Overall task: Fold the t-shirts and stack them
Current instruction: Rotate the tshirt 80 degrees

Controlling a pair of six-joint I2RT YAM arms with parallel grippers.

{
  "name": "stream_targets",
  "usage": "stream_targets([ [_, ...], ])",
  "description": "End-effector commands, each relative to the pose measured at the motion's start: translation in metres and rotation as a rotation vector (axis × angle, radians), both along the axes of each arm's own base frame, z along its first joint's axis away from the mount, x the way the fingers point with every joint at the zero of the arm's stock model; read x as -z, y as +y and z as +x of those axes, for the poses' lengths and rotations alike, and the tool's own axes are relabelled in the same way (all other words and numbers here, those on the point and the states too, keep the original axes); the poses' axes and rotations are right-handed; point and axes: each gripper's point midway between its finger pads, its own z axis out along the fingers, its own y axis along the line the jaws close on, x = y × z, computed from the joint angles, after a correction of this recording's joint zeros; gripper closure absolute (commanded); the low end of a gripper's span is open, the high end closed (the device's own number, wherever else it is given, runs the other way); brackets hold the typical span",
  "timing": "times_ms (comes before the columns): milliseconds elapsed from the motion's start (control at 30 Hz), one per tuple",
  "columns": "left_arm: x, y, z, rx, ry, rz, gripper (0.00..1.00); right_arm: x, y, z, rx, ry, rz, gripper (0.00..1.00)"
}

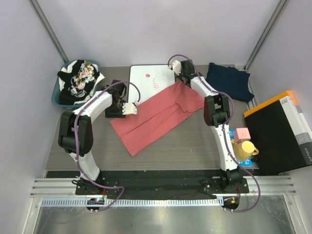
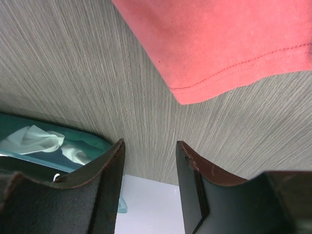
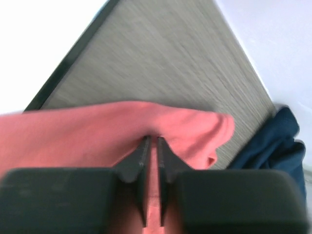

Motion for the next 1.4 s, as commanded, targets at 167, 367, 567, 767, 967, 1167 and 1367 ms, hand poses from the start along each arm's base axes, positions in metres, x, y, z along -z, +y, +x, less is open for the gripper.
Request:
stream_targets([
  [167, -0.032, -0.004, 0.056, -0.278, -0.343, -0.135, 0.43, -0.193, 0.016, -0.001, 0.120, -0.377, 0.288, 0.45],
  [367, -0.051, 0.021, 0.049, -0.522, -0.456, -0.265, 0.00, -0.169, 0.089, -0.083, -0.193, -0.075, 0.397, 0.40],
  [567, -0.123, 0.036, 0.025, -0.636, -0.683, -0.404, 0.00, -0.089, 0.168, -0.190, -0.486, 0.321, 0.443, 0.99],
  [767, -0.178, 0.029, -0.001, -0.578, -0.809, -0.541, 0.00, -0.051, 0.243, -0.261, -0.676, 0.492, 0.399, 0.99],
  [967, -0.198, 0.022, -0.029, -0.564, -0.846, -0.650, 0.00, -0.051, 0.304, -0.295, -0.806, 0.501, 0.376, 0.99],
  [1167, -0.193, 0.023, -0.040, -0.533, -0.848, -0.638, 0.00, -0.031, 0.337, -0.320, -0.857, 0.537, 0.370, 0.99],
  [1367, -0.198, 0.022, -0.046, -0.515, -0.844, -0.639, 0.00, 0.006, 0.339, -0.333, -0.840, 0.610, 0.350, 0.99],
])
